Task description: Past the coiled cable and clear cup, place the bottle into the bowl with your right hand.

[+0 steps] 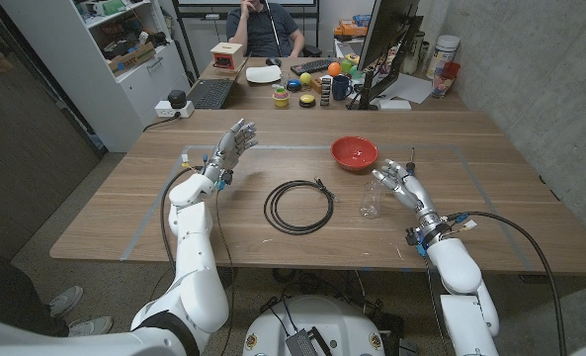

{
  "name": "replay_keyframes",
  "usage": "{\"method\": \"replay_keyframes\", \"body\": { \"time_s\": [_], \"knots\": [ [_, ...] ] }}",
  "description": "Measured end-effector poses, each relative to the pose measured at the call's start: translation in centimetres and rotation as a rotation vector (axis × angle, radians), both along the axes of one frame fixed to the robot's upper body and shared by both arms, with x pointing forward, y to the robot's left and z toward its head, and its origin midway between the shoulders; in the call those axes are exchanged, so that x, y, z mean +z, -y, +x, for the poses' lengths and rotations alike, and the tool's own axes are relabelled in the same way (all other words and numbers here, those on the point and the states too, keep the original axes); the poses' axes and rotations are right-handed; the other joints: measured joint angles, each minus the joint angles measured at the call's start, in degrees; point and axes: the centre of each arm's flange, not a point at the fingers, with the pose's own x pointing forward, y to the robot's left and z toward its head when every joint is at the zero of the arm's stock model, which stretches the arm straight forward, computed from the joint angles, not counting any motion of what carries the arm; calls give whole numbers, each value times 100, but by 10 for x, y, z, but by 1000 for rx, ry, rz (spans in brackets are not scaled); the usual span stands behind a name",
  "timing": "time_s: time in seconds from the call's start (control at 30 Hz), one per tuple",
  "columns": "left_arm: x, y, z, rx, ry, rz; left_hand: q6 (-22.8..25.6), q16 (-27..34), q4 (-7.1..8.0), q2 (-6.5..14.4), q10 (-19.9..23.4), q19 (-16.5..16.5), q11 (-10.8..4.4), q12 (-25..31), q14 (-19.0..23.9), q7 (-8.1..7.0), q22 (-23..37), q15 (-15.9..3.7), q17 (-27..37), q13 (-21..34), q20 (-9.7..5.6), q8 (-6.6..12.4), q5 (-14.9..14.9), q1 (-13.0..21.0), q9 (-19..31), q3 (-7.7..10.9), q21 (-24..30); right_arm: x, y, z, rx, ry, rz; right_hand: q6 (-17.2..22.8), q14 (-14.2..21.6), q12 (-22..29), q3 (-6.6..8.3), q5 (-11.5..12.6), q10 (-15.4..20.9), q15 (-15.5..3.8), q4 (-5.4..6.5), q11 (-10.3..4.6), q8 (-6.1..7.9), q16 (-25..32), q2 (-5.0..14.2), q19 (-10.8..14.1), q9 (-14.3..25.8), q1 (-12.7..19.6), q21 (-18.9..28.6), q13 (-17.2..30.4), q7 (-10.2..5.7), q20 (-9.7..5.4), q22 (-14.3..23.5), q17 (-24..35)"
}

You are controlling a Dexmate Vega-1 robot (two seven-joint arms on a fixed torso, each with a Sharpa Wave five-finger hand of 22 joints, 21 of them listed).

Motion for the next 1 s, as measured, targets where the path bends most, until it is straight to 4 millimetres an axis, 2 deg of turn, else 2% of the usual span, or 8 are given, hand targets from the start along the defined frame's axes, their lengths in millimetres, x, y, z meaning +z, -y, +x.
{"method": "replay_keyframes", "body": {
  "time_s": [0.3, 0.53, 0.7, 0.73, 0.83, 1.0],
  "knots": [
    [1, -2, 7, -5, -7, 2, 0, 0, 0, 0, 0, 0, 0, 0, 0, 0, 0, 0, 0, 0, 0, 0, 0, 0, 0, 0, 0, -5, -15, 0, -46, 9, -22, 11, 50, 0, -101, 84, 28, -93, -100, -32, 0, 0, 51, 172, 0, 251, -80, -15, 11, -172, 5, 0],
    [1, -3, 11, -8, -12, 0, -21, 0, 0, 0, 0, 32, 0, 0, 0, 21, 0, 0, 0, 0, -32, 0, 0, 0, 0, 0, 0, -8, -24, 3, -47, 4, -40, 11, 50, 0, -163, 106, 28, -92, -117, -32, 0, 0, 14, 213, 0, 348, -115, -15, 11, -131, 0, 1],
    [1, -4, 12, -6, -11, 2, -21, 0, 11, 0, 0, 32, 0, 0, 0, 21, 0, 0, 0, 0, -32, 0, 0, 0, 0, -10, 0, -9, -33, 4, -40, 7, -63, -74, 50, 0, -277, 170, -40, -92, -132, -72, 0, 0, 34, 233, 0, 428, -217, -12, 40, -111, 0, 1],
    [1, -4, 12, -7, -12, 2, -21, 0, 18, 0, 0, 32, 0, 0, 0, 21, 0, 0, 0, 0, -32, 0, 0, 0, 0, -17, 0, -9, -33, 4, -42, 7, -66, -156, 50, 0, -300, 206, -91, -92, -142, -83, 0, 0, 45, 235, 0, 535, -247, -6, 24, -112, 5, 1],
    [1, -4, 13, -7, -13, 0, -21, 0, 18, 0, 0, 32, 0, 0, 0, 21, 0, 0, 0, 0, -32, 0, 0, 0, 0, -17, 0, -11, -34, 5, -52, 3, -85, -325, -1, 0, -346, 306, -196, -148, -187, -150, 0, 0, 103, 379, -1, 837, -342, 1, 10, -261, 17, 1],
    [2, -4, 13, -12, -9, 3, -21, 0, 18, 0, 0, 32, 0, 0, 0, 21, 30, 0, 0, 0, -32, 0, 0, 0, 0, -17, -11, -8, -38, 2, -63, 2, -115, -596, -100, -35, -343, 426, -466, -323, -187, -261, 0, 0, 312, 447, -1, 1641, -564, 1, -3, -523, 16, 1]
  ]
}}
